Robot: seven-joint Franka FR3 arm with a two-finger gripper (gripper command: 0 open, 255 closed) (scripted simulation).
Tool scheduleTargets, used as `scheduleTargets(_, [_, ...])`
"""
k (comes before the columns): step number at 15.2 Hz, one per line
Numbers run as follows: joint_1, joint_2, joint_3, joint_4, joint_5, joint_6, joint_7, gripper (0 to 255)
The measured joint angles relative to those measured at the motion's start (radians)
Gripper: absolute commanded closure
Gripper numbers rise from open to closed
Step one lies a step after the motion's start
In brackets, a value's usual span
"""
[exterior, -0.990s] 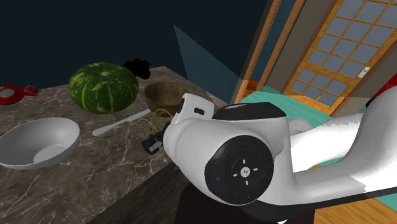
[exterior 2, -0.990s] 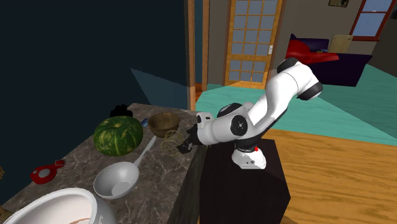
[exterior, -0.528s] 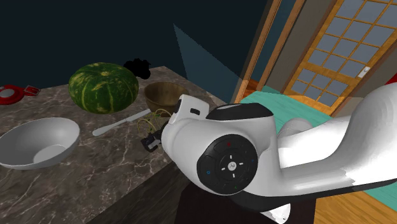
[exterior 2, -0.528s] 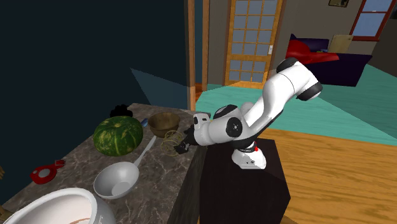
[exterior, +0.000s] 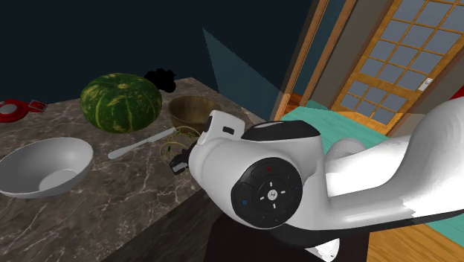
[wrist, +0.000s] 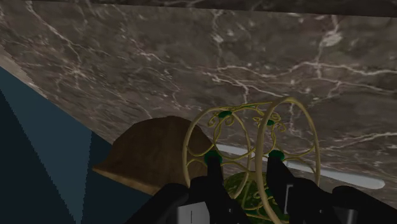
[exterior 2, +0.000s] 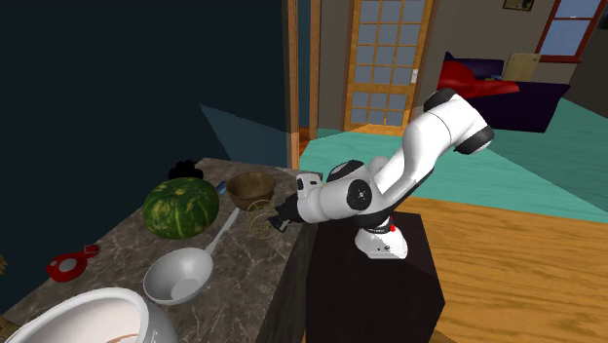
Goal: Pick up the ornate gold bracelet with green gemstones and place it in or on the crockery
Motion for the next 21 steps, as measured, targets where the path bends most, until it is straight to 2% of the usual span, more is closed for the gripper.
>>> scheduleTargets(7, [0.004, -0.002, -0.006, 0.001, 0.001, -0.005, -0.005, 255])
scheduleTargets(21, [0.042, -0.030, -0.111, 0.109, 0.017, -0.117, -0.135, 255])
